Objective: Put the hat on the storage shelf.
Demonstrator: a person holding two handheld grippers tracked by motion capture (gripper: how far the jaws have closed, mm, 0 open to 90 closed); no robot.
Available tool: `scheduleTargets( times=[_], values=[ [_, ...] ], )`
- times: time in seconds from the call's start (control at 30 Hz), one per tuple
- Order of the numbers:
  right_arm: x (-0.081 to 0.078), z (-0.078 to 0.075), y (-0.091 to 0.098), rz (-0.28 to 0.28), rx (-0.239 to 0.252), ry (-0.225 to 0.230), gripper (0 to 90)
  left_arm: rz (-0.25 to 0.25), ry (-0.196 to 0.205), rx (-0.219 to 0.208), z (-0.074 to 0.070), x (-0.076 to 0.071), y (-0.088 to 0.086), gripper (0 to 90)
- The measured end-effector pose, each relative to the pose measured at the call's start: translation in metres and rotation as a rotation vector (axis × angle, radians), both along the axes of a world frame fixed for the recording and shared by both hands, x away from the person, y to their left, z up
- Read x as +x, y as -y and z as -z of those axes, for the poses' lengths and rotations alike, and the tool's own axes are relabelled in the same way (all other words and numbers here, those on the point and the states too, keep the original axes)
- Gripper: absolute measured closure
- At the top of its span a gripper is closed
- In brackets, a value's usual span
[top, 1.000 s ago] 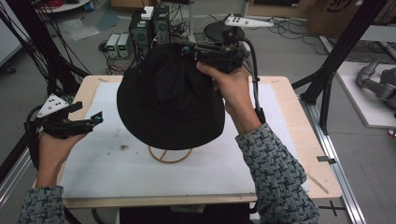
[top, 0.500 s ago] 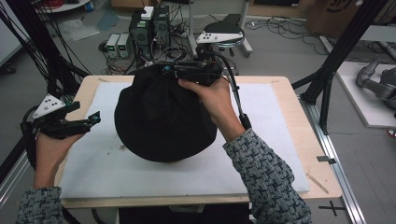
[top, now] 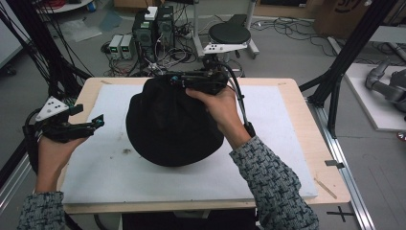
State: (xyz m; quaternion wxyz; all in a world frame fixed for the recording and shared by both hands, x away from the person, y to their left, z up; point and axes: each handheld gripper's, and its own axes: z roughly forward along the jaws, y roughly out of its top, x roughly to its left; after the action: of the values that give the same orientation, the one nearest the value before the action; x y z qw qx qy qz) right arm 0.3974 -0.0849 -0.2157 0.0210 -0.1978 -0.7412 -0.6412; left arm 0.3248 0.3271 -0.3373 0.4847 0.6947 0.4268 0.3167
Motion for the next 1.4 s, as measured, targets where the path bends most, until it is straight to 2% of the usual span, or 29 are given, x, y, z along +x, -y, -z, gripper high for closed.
scheduleTargets(
  times=[0.1, 0.2, 0.57, 0.93, 1.4],
  values=[
    [0.001, 0.002, 0.000, -0.001, -0.013, -0.009, 85.7, 0.001, 0.000, -0.002, 0.001, 0.000, 0.000, 15.5],
    [0.000, 0.002, -0.001, -0.001, -0.016, -0.005, 85.4, 0.003, 0.000, -0.001, 0.000, 0.000, 0.000, 15.5],
    [0.000, 0.004, -0.002, 0.016, -0.072, 0.002, 85.3, 0.006, 0.002, 0.000, 0.000, -0.001, 0.001, 15.5],
    [0.004, 0.021, 0.001, 0.027, -0.092, -0.020, 85.2, 0.008, -0.003, 0.003, 0.001, 0.001, 0.002, 15.5],
    [0.001, 0.024, -0.006, 0.027, -0.146, 0.001, 84.6, 0.011, 0.000, 0.000, 0.001, 0.000, 0.002, 15.5]
  ],
)
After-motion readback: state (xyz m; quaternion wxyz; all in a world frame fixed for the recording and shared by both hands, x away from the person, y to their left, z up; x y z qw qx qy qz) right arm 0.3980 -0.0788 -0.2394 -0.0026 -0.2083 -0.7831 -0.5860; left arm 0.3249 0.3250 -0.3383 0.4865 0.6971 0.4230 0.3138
